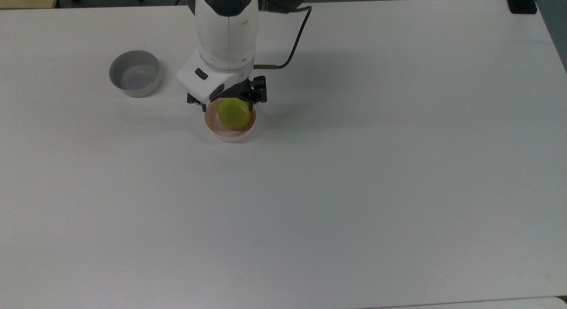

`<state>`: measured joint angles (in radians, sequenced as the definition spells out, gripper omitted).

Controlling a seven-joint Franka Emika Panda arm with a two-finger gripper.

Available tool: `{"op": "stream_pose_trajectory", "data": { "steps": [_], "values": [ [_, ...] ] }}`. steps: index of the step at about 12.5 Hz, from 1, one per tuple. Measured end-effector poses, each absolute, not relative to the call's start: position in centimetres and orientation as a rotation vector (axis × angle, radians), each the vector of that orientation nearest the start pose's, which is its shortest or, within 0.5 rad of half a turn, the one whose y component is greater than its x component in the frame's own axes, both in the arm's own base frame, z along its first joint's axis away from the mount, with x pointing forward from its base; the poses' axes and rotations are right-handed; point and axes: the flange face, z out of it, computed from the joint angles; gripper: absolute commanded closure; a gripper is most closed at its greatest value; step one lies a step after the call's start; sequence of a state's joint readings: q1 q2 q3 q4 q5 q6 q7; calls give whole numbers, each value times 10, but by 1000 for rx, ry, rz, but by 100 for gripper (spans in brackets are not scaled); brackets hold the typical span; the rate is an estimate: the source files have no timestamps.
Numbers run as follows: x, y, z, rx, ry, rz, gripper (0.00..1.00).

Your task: Place the pear in the bowl

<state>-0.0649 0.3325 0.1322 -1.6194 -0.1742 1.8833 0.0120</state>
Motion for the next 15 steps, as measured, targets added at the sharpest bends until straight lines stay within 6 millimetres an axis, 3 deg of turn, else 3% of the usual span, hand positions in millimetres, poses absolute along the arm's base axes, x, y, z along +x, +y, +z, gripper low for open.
{"op": "stream_pose_trajectory", "data": {
  "steps": [3, 6, 11, 15],
  "values": [
    [633, 32, 502, -3277, -156, 31, 0],
    [601, 37, 571, -3263, -129, -35, 0],
    [557, 33, 634, -3191, -61, -61, 0],
    [544, 16, 640, -3161, 2, -1, 0]
  ]
}}
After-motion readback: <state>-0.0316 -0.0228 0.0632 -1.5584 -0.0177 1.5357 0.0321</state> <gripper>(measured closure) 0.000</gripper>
